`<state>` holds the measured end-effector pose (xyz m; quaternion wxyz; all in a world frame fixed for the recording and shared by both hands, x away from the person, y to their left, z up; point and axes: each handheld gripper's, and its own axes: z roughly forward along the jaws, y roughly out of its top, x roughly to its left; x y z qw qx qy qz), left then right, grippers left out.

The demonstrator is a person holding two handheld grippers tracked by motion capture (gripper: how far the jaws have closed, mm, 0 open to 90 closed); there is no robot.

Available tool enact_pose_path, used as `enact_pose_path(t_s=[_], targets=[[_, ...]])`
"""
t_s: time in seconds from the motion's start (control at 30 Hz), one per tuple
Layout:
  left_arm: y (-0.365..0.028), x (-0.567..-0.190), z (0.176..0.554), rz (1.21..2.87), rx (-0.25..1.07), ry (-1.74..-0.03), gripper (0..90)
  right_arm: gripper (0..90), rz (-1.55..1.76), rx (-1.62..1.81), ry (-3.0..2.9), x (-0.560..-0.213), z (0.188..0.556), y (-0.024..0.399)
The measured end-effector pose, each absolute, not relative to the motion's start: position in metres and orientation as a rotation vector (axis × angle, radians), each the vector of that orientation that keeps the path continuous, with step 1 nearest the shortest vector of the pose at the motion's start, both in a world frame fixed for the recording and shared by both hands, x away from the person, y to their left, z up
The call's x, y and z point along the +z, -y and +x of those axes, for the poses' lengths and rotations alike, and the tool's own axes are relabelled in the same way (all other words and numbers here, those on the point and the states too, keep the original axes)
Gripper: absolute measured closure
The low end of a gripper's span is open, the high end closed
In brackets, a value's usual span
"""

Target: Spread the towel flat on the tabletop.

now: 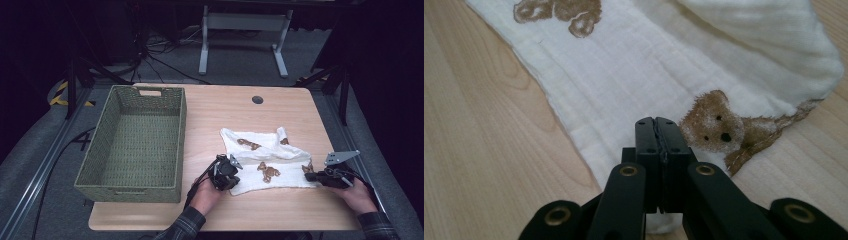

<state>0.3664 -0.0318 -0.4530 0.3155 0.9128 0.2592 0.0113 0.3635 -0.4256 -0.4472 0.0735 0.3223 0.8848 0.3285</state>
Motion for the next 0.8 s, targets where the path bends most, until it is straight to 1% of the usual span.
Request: enact_pose_path(t_s=[0.4,0.6,0.8], targets=[[0.005,-0.453,0.336,2.406,0.018,-0.737,89.9,89.7,0.870,1.036,-2.730,-0.450,0.332,0.407],[-0.004,-0.452,0.318,2.418,0.053,-0.756,89.9,89.7,0.811,1.056,-2.773,-0.451,0.314,0.397],[-0.008,-0.451,0.312,2.419,0.042,-0.769,89.8,89.5,0.765,1.065,-2.805,-0.451,0.304,0.389]])
